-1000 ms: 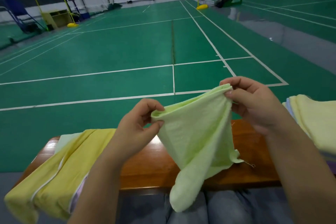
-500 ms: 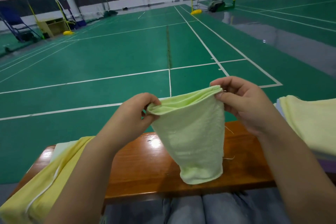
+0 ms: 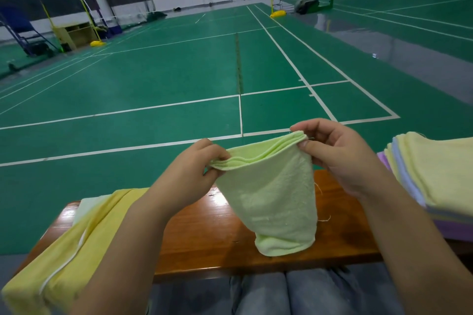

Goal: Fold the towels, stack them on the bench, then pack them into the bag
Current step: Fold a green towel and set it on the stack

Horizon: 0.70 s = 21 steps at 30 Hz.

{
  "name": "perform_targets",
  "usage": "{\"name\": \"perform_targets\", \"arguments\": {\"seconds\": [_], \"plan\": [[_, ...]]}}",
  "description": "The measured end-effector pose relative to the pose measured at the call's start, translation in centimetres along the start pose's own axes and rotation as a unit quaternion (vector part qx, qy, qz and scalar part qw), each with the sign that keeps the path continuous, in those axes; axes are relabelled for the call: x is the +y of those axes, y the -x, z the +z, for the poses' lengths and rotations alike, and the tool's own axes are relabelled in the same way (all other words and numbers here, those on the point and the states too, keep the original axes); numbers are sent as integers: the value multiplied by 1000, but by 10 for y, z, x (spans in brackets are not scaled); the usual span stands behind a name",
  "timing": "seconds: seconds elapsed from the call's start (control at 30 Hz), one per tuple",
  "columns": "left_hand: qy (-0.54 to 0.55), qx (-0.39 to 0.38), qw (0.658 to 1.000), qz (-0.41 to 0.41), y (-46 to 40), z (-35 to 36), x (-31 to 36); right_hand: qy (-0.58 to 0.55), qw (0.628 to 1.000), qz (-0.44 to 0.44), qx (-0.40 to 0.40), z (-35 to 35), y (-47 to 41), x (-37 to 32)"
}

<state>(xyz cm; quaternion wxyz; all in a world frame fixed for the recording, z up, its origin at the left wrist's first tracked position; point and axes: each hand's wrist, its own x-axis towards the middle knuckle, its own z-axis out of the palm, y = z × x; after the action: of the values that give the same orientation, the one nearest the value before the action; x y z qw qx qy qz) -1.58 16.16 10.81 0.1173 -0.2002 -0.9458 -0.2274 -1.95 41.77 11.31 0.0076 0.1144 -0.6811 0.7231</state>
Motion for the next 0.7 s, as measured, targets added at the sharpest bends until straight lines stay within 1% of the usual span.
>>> {"name": "perform_targets", "arguments": {"seconds": [0.13,0.23,0.37,0.43,0.5,0.57,0.7], "plan": [[1,5,1000,-3,0,-2,-2,33,999,-13,11,-1,1,2],[-4,-8,1000,-12,1,-4,-2,57,997,-34,32,-1,1,3],[-13,4,1000,-25,-1,-5,5,95,994,-56,23,3,4,0],[18,19,999,-44,1,-6,6,107,992,-61,34,3,4,-1],[83,41,994,-61,3,-9,5,104,990,-65,64,1,4,-2],[141,76,985,-61,4,-11,5,101,989,-72,86,-1,4,-2],[199,152,967,-38,-3,-16,4,98,988,-92,71,1,-3,-13]]}}
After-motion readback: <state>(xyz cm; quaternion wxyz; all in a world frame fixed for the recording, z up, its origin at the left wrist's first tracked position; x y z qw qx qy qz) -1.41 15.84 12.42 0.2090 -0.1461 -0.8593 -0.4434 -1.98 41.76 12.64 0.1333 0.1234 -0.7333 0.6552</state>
